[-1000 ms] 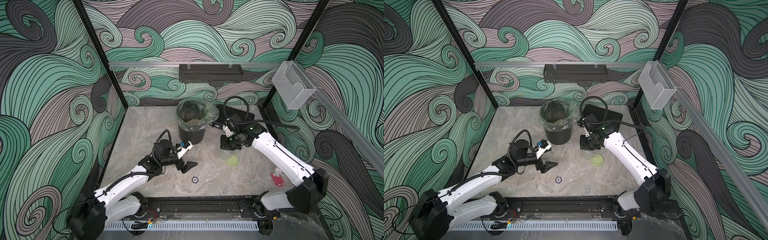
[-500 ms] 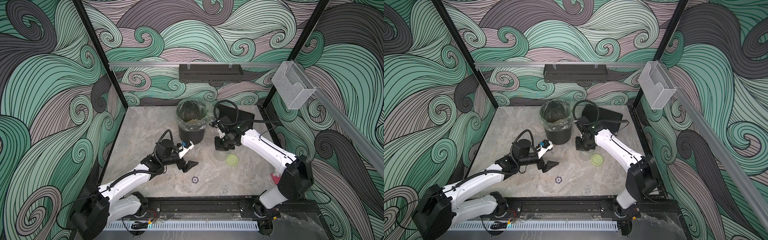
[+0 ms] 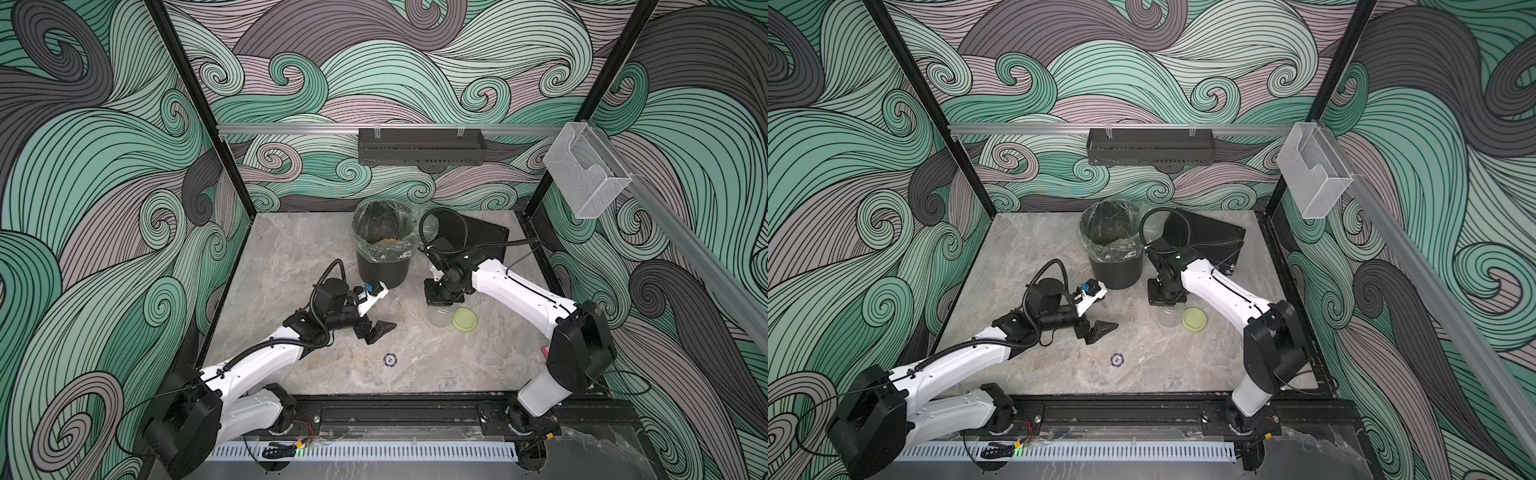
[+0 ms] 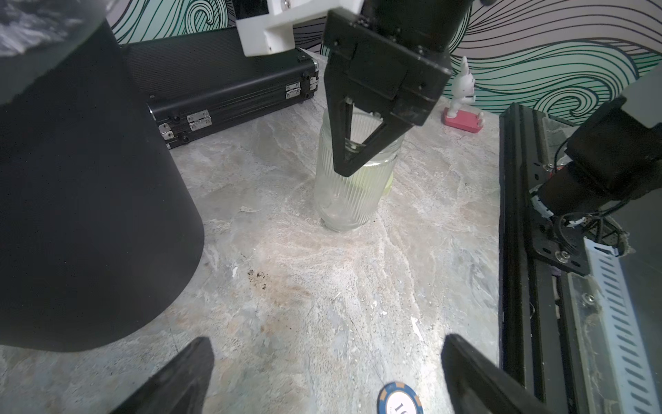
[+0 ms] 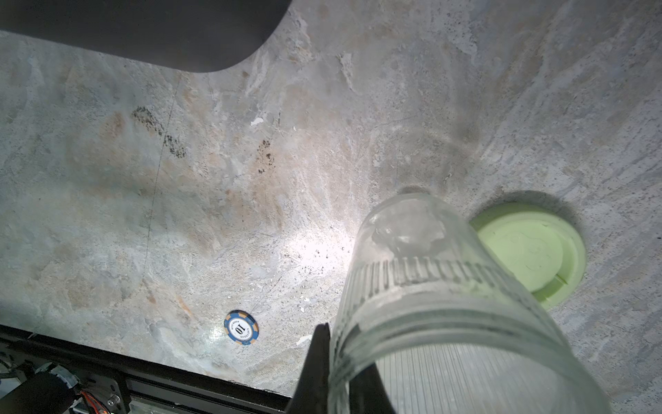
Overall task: Empty expired oatmeal from jars
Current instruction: Place the jar at the center of the board.
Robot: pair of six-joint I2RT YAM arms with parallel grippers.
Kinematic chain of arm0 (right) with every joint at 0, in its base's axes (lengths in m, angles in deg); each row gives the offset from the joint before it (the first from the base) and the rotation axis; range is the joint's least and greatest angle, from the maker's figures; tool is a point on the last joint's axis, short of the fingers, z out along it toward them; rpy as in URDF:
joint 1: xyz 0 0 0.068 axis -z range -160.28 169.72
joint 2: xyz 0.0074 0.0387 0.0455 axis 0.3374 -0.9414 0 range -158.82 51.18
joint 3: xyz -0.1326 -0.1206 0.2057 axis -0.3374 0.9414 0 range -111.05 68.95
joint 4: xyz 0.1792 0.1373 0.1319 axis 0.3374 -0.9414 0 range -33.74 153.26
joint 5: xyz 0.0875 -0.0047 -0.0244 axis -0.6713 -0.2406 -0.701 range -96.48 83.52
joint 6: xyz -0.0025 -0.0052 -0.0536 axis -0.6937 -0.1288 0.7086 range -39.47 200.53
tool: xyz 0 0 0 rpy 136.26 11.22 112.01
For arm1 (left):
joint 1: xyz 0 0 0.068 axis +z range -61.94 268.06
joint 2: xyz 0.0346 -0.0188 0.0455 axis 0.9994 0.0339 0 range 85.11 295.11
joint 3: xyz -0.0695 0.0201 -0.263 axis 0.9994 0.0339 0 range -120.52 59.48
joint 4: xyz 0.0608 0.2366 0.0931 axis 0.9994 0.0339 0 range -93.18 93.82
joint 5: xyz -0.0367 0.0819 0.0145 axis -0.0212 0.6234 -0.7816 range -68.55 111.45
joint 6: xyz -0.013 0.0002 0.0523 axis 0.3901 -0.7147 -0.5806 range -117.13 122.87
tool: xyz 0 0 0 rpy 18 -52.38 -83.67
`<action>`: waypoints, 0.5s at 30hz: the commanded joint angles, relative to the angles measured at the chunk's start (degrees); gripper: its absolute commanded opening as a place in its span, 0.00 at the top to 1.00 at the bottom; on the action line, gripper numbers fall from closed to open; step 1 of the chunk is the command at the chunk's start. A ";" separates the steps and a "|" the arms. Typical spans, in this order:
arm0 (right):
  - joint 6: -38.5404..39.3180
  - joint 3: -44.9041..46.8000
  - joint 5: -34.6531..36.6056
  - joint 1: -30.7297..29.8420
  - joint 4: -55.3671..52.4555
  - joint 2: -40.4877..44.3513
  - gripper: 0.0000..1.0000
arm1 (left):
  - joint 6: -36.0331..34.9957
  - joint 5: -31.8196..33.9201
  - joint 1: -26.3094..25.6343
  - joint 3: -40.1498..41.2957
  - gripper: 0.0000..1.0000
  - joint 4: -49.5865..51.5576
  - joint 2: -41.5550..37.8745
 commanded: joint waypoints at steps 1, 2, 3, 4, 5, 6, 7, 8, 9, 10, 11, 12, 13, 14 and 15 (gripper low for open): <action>0.39 0.01 0.96 -0.29 0.63 -0.85 0.96 | 0.22 0.42 -0.46 -0.86 0.01 -0.32 0.53; 0.41 -0.07 0.93 -0.32 0.54 -0.68 0.91 | 0.29 0.42 -0.46 -0.95 0.01 -0.23 0.61; 0.31 -0.16 0.88 -0.35 0.51 -0.45 0.87 | 0.34 0.41 -0.46 -0.98 0.02 -0.26 0.62; 0.28 -0.25 0.92 -0.37 0.44 -0.15 0.85 | 0.40 0.38 -0.46 -0.96 0.01 -0.27 0.62; 0.37 -0.47 1.02 -0.34 0.39 -0.05 0.82 | 0.36 0.45 -0.46 -1.01 0.01 -0.29 0.62; 0.41 -0.90 1.27 -0.30 -0.03 0.09 0.80 | 0.35 0.50 -0.46 -1.02 0.02 -0.28 0.69; 0.44 -1.17 1.33 -0.34 -0.33 0.13 0.77 | 0.37 0.55 -0.46 -1.10 0.01 -0.11 0.71; 0.52 -1.52 1.39 -0.28 -0.60 0.22 0.74 | 0.39 0.64 -0.46 -1.12 0.02 -0.03 0.71; 0.54 -1.87 1.60 -0.28 -0.97 0.22 0.71 | 0.44 0.77 -0.46 -1.27 0.01 0.07 0.70; 0.54 -2.09 1.79 -0.30 -1.33 0.28 0.69 | 0.40 0.86 -0.46 -1.21 0.02 0.00 0.71; 0.54 -2.10 1.90 -0.32 -1.33 0.46 0.68 | 0.41 0.88 -0.45 -1.32 0.01 0.03 0.71; 0.54 -2.08 2.09 -0.33 -1.41 0.61 0.66 | 0.45 0.95 -0.46 -1.40 0.02 0.18 0.76; 0.56 -2.19 2.21 -0.34 -1.64 0.73 0.65 | 0.48 0.94 -0.46 -1.43 0.01 0.25 0.73; 0.63 -2.28 2.45 -0.30 -1.75 0.98 0.63 | 0.54 0.95 -0.46 -1.52 0.02 0.25 0.77; 0.63 -2.36 2.70 -0.32 -2.12 1.25 0.62 | 0.50 1.03 -0.46 -1.55 0.02 0.38 0.58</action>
